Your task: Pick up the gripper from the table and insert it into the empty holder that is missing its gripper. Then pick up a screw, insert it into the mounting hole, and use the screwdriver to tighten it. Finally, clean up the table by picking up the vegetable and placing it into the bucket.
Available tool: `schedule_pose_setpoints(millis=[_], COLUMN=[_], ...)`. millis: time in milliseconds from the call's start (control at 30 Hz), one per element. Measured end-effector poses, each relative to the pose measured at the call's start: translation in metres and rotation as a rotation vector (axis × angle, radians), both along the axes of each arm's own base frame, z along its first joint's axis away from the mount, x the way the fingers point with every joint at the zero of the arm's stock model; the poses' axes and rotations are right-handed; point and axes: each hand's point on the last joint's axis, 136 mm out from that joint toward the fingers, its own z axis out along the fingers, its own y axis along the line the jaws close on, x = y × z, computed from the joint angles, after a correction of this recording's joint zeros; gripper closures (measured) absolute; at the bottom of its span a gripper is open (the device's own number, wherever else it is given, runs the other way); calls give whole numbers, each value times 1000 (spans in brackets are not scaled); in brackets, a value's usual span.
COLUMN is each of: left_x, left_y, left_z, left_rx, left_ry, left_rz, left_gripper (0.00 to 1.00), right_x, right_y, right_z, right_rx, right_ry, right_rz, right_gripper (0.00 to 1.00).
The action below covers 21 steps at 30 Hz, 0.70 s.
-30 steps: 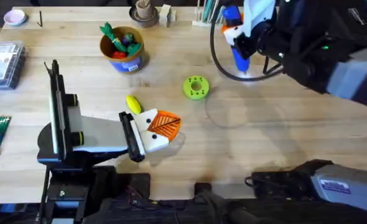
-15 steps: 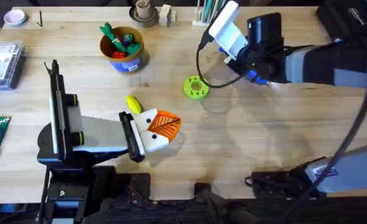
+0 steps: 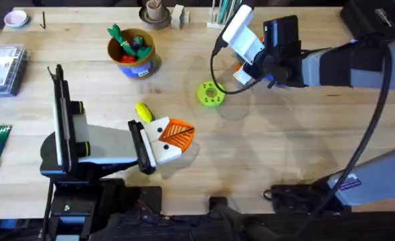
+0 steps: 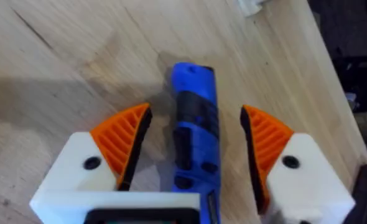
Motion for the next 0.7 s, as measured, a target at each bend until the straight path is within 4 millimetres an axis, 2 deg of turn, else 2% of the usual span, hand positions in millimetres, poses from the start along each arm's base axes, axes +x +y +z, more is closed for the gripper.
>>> schedule_pose_setpoints(millis=[67,167,267,333,400,467,600,633,700], left_x=[0,0,0,0,0,0,0,0,0], left_y=[0,0,0,0,0,0,0,0,0], left_z=[0,0,0,0,0,0,0,0,0], left_rx=[0,0,-2,-2,-2,-2,-2,-4,-4], left_ry=[-1,0,4,6,6,7,7,11,10], left_rz=[0,0,0,1,1,1,1,1,1], left_gripper=[995,847,513,283,112,19,6,95,413], right_x=[0,-3,-6,-5,-4,-5,-10,-11,-14], right_y=[0,2,5,7,8,8,7,6,6], right_z=[0,3,17,37,64,89,133,140,155], right_rx=[10,37,71,98,140,199,342,371,431], right_ry=[1,10,-10,-53,-109,-161,-241,-254,-278], right_rz=[-8,-19,-21,-21,-35,-61,-126,-139,-162], right_gripper=[93,93,92,91,93,92,91,92,92])
